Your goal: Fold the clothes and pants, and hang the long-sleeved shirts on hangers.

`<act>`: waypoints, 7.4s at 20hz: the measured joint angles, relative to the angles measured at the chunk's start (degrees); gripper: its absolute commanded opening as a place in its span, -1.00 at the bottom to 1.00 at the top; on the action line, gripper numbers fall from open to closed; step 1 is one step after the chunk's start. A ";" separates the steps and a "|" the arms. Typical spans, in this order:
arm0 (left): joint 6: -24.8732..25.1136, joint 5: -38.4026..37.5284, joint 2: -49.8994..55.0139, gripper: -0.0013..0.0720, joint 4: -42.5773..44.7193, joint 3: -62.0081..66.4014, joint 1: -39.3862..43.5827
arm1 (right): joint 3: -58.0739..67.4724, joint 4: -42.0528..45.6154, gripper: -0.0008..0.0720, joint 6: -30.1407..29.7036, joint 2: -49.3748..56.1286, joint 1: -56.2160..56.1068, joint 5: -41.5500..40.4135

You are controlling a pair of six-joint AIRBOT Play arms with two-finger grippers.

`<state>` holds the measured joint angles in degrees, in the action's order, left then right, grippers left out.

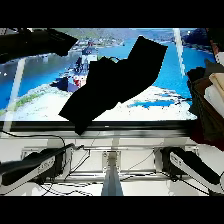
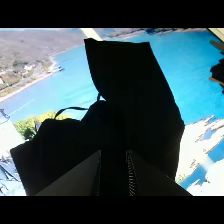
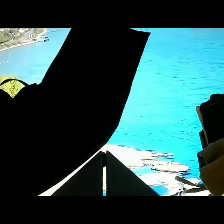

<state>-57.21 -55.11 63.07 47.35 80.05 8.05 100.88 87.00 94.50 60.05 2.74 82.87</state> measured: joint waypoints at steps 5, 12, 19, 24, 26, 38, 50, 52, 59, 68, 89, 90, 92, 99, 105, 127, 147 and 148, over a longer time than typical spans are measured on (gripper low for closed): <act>-0.02 -0.02 0.00 -0.46 -0.02 0.00 0.00 | 0.00 0.00 -0.94 0.00 0.00 0.00 0.00; 0.00 -0.02 0.00 -0.46 0.00 0.00 0.00 | 0.00 -0.02 -0.94 -0.02 0.00 0.00 -5.38; 0.00 1.09 0.07 -0.46 -0.55 0.00 0.00 | -2.60 -7.80 -0.94 -8.68 3.04 -3.10 -8.55; -0.02 1.16 0.13 -0.46 -0.76 0.00 -0.26 | -11.80 -13.94 -0.94 -28.85 9.62 -17.70 -6.38; -0.02 0.50 -0.09 -0.46 -0.68 0.00 -0.79 | -15.96 -14.84 -0.91 -35.82 13.46 -25.07 -9.35; -0.44 -13.31 -4.90 -0.46 0.59 0.00 -13.60 | -24.26 -9.90 0.16 -49.13 33.59 -56.63 -39.01; -0.46 -16.48 -5.25 -0.46 0.59 0.00 -14.86 | -23.52 -3.02 0.27 -50.80 41.07 -58.47 -49.79; -0.46 -16.50 -5.25 -0.46 0.59 0.00 -14.86 | -21.92 -2.69 0.26 -50.82 42.58 -57.83 -47.50; -0.46 -16.52 -5.16 -0.46 0.44 0.00 -14.86 | -17.07 -1.09 -0.36 -50.80 46.53 -55.74 -42.42; -0.44 -16.00 -4.59 -0.94 2.21 0.00 -15.02 | -5.66 2.36 -0.94 -49.66 45.66 -50.90 -40.04; -3.15 -13.81 -9.99 0.66 -0.63 -50.12 -29.66 | -2.05 4.79 -0.94 -13.14 30.49 8.55 1.36; -4.61 -13.60 -9.99 0.66 -0.94 -51.71 -29.51 | -2.21 4.57 -0.94 -12.96 30.42 9.42 1.70; -7.34 -13.09 -9.99 0.66 -1.18 -53.86 -29.14 | -2.49 4.26 -0.94 -12.81 30.45 10.58 2.36; -1.07 -11.72 -7.13 0.66 1.99 -56.81 -20.61 | -2.75 2.64 -0.94 -12.57 30.45 11.78 2.93; 10.80 -3.58 -4.24 -0.21 4.26 -57.07 -13.27 | -2.86 0.94 -0.94 -12.52 30.45 11.91 2.78; 6.08 35.15 -3.63 -0.95 33.51 -13.33 -30.45 | 8.74 -2.34 -0.94 -10.84 19.96 12.02 -12.50; 11.32 1.40 8.02 -0.90 62.71 -34.58 -44.50 | -53.55 0.87 -0.82 -12.66 -13.00 12.02 15.06; 11.82 0.98 8.37 -0.46 62.99 -34.75 -44.52 | -53.83 0.92 -0.37 -13.14 -13.07 12.02 14.73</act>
<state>-45.39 -54.13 71.44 110.34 45.30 -36.47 47.05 87.92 81.36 46.98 14.76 97.60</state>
